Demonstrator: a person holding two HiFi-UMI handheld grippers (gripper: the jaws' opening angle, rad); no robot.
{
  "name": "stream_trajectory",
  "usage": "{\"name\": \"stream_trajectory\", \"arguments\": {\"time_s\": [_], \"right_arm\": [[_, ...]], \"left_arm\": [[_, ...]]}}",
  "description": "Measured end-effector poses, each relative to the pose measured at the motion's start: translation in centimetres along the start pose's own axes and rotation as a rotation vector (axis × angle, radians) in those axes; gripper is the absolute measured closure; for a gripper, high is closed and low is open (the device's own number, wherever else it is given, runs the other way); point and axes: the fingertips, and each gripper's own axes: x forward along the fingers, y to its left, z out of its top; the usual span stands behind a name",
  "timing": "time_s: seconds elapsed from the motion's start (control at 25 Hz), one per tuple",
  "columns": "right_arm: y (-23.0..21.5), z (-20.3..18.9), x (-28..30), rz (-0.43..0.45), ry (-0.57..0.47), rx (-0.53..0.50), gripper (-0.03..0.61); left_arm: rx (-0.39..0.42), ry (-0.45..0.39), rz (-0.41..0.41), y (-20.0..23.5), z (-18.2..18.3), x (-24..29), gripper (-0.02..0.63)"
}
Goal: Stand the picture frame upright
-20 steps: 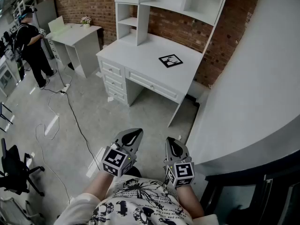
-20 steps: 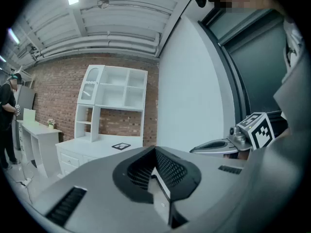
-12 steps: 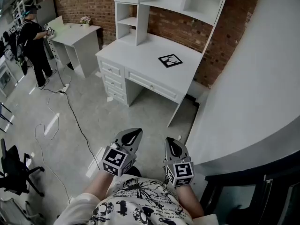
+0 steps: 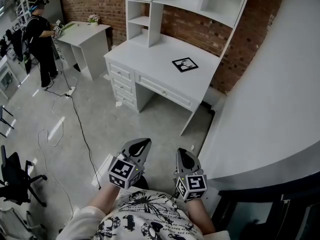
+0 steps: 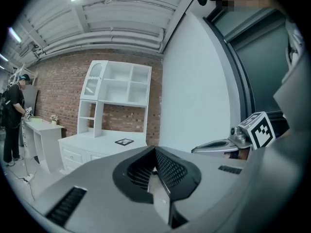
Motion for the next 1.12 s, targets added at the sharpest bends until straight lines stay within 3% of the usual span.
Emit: {"name": "stream_trajectory", "arguments": {"time_s": [0.48, 0.76, 1.12], "right_arm": [[-1.0, -0.5, 8.8, -0.037, 0.065, 0.021, 0.572], [-0.2, 1.4, 17.9, -0.082, 0.091, 0.016, 0.572], [0.3, 4.9, 31.4, -0.173, 0.111, 0.043, 0.572]], "left_arm": [[-0.048, 0.028, -0.016, 8.3, -1.1, 4.7, 0.603], [-0.063, 0.030, -0.042, 18.0, 0.3, 8.2, 0.603], [-0.052, 0.052, -0.139, 31.0, 2.7, 14.3, 0.603]]}}
